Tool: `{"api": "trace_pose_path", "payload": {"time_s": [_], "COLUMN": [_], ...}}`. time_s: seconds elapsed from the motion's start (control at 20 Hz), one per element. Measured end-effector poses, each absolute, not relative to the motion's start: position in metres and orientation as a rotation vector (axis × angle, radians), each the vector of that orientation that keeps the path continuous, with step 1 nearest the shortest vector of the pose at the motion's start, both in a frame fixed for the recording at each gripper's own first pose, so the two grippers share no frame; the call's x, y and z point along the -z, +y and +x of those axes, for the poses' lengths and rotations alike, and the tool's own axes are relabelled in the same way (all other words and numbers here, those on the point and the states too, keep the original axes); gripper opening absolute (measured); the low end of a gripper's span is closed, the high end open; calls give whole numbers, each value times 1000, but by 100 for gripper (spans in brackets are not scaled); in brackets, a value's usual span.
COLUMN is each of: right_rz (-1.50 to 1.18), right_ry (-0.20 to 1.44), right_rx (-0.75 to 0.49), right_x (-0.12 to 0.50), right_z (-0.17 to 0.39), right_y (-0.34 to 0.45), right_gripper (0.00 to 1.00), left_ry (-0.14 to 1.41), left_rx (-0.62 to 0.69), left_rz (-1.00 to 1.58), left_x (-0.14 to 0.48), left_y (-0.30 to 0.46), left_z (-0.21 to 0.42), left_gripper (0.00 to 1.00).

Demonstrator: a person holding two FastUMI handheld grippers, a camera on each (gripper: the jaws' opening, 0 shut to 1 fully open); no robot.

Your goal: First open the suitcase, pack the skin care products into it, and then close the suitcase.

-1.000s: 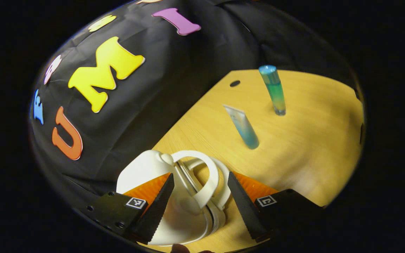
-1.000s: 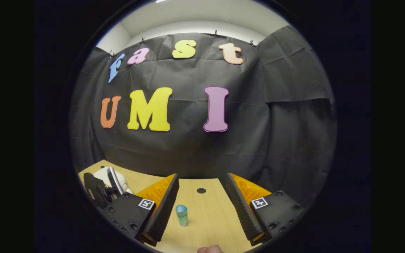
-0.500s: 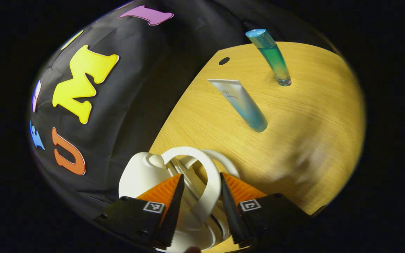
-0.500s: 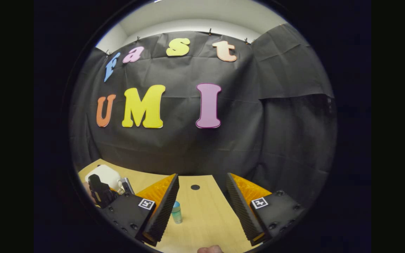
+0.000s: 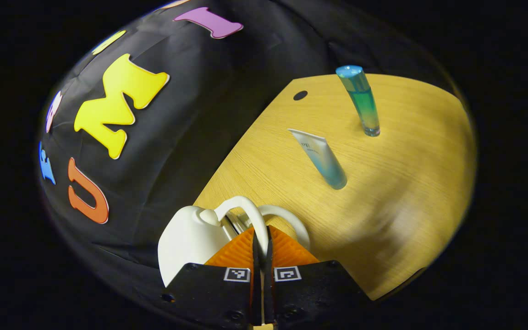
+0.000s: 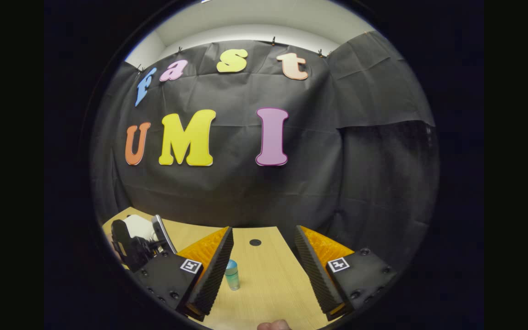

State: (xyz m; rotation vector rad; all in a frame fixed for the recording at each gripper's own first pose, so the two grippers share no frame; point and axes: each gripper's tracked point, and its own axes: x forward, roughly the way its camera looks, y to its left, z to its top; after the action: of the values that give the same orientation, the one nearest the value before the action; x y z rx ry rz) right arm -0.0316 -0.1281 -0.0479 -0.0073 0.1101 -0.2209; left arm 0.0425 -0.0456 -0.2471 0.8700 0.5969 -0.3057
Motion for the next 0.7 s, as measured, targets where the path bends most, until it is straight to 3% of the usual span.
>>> {"api": "trace_pose_path", "payload": {"time_s": [0.3,0.5,0.7], "right_rz": [-23,-39,-50], "right_ry": [87,73,81], "right_rx": [167,113,69], "right_x": [35,27,26], "right_z": [-25,-18,-13], "right_y": [-99,-71,-45], "right_gripper": [81,81,81], "left_ry": [425,298,230], "left_rx": [248,142,48], "left_rz": [676,507,382], "left_x": [151,76,43], "left_y": [-15,56,142], "left_z": [48,62,61], "left_gripper": [3,3,3]}}
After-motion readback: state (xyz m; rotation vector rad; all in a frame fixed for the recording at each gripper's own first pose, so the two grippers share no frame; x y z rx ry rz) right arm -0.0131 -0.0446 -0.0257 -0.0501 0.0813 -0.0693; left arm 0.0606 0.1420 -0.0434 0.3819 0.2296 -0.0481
